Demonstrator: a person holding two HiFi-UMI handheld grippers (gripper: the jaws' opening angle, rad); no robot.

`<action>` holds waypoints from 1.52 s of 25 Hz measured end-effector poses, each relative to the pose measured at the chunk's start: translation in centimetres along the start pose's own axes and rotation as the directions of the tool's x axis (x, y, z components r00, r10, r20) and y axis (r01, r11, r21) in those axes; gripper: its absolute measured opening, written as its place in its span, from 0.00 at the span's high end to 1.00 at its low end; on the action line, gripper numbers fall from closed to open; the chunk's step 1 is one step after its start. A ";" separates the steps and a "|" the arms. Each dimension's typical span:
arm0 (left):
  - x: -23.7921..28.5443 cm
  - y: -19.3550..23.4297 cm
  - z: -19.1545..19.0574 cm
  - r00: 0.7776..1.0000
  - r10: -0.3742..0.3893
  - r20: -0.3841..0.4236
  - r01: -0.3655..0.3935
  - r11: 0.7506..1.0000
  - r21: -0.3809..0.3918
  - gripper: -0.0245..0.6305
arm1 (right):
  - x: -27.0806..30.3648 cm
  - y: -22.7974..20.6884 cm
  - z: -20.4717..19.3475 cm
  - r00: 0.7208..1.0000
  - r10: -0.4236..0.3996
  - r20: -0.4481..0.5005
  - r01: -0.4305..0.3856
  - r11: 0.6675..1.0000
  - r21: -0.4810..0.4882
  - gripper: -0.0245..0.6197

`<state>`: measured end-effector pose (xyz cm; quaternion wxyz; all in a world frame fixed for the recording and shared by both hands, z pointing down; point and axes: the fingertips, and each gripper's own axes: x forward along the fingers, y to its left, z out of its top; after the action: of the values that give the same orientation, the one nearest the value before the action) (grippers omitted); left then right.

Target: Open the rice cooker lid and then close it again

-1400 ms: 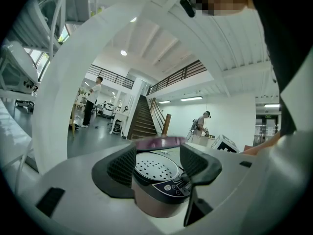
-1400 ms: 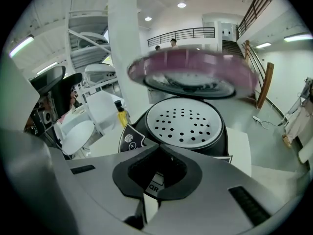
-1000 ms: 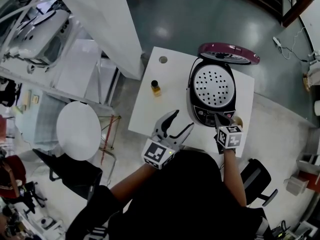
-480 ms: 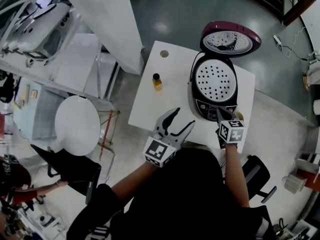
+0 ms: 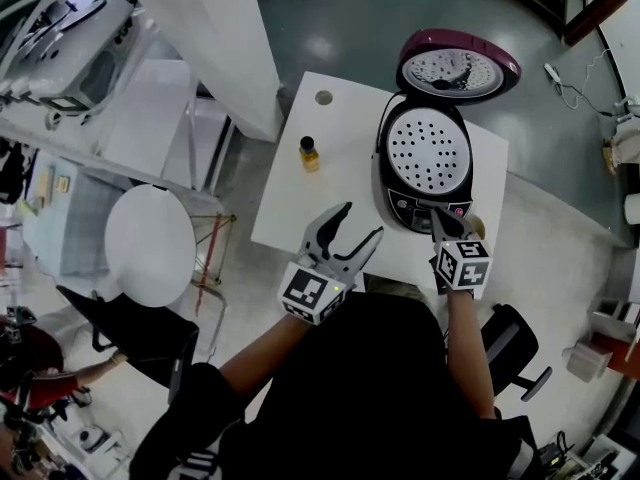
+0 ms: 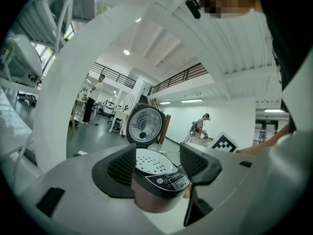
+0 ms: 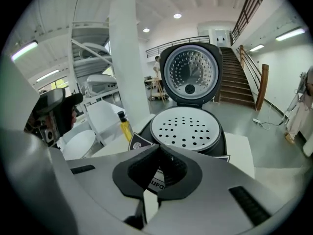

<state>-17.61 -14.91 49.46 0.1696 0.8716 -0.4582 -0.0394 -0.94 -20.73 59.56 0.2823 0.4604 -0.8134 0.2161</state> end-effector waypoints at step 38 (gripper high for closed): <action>21.0 2.3 15.7 0.988 -0.144 0.059 0.127 0.965 0.231 0.56 | -2.3 -5.1 4.1 0.990 0.080 0.118 -0.092 0.991 0.099 0.96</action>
<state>-10.77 -37.25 37.34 0.0487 0.9125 -0.4049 -0.0312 3.43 -24.25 55.41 0.2013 0.4504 -0.8351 0.2435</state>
